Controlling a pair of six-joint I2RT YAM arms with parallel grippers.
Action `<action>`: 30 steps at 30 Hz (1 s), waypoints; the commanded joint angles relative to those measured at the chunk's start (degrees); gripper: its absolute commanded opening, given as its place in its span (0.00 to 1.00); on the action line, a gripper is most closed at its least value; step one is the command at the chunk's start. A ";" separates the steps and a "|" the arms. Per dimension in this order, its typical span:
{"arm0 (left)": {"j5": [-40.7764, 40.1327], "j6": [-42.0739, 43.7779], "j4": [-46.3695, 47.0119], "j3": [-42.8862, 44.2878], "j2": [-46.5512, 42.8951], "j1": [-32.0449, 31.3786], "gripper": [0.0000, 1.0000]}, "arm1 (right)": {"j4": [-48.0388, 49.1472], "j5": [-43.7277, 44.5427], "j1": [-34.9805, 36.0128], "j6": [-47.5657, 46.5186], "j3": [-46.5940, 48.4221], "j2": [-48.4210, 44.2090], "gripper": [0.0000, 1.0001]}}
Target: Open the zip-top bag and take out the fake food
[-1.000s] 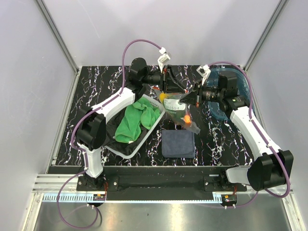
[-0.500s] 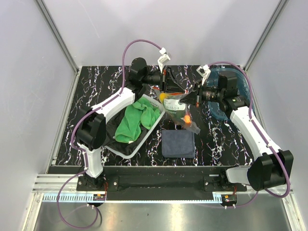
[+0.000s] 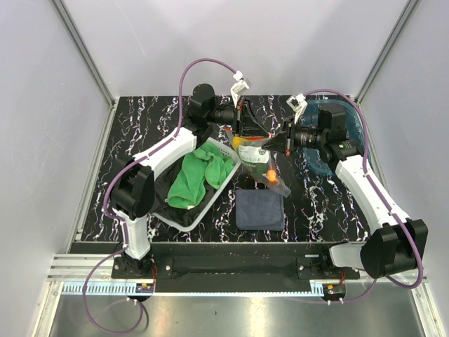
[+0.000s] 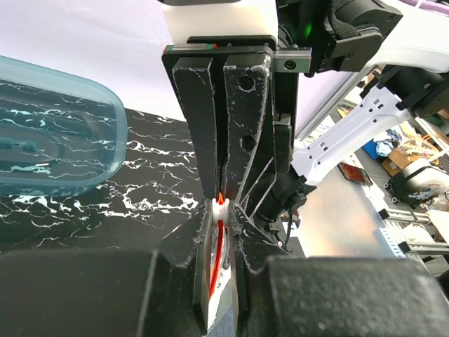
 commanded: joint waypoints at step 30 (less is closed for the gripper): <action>-37.22 25.44 -41.74 -16.81 -20.94 11.81 0.00 | 5.40 17.13 -5.59 -2.58 9.42 4.07 0.00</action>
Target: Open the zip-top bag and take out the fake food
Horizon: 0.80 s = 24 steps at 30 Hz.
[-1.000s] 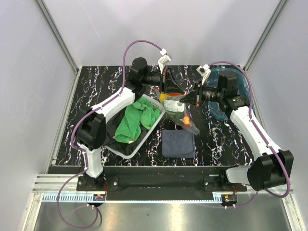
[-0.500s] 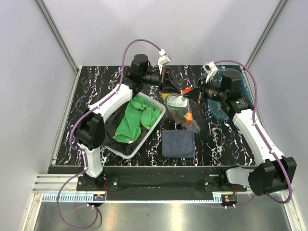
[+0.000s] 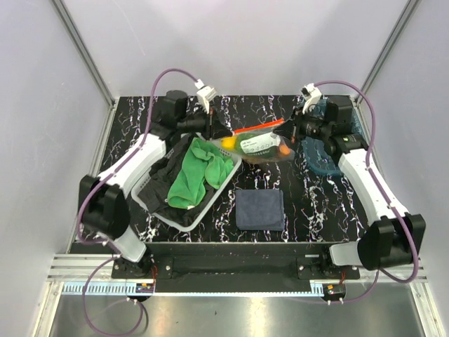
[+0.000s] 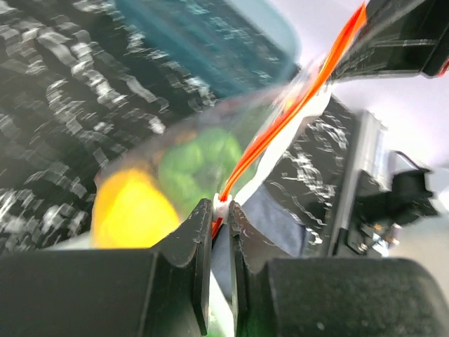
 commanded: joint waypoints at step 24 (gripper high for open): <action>-3.88 5.81 -7.17 -15.70 -18.00 -0.63 0.34 | 12.11 -17.04 -3.28 -4.03 12.03 20.50 0.00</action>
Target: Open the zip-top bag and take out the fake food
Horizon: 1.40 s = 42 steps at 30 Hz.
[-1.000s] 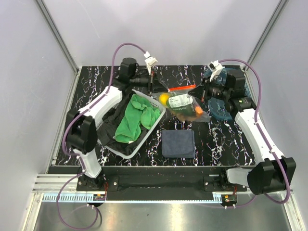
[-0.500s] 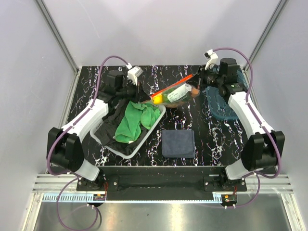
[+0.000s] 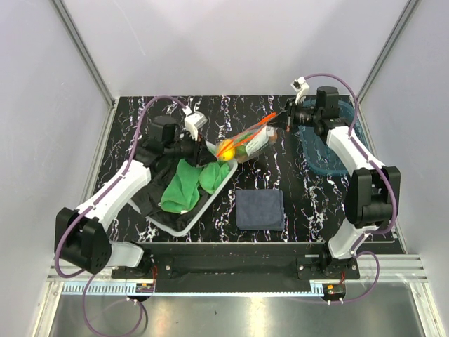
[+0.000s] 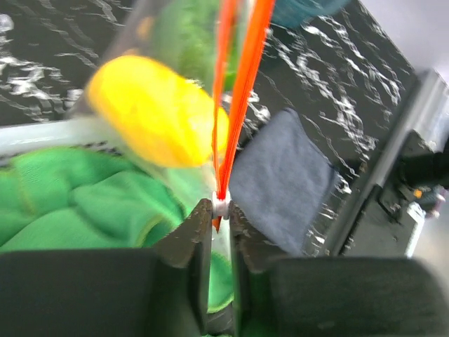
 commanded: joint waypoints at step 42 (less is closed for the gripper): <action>-0.43 1.32 8.32 22.70 17.09 -5.71 0.61 | 5.35 -11.84 -0.49 -2.77 -2.54 -4.37 0.00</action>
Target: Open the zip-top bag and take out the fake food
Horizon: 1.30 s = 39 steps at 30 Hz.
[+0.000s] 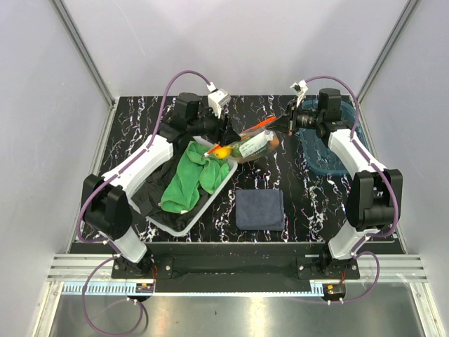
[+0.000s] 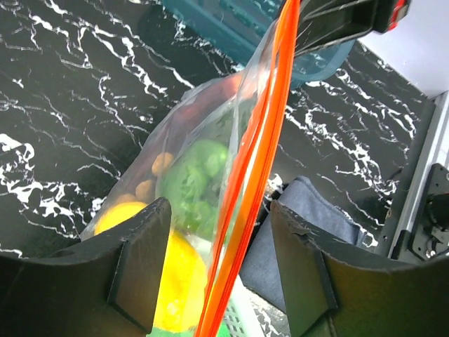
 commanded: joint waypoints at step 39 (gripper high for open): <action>-4.98 -36.07 8.47 9.05 6.95 -4.62 0.00 | -38.78 33.17 0.48 34.66 3.93 -15.73 1.00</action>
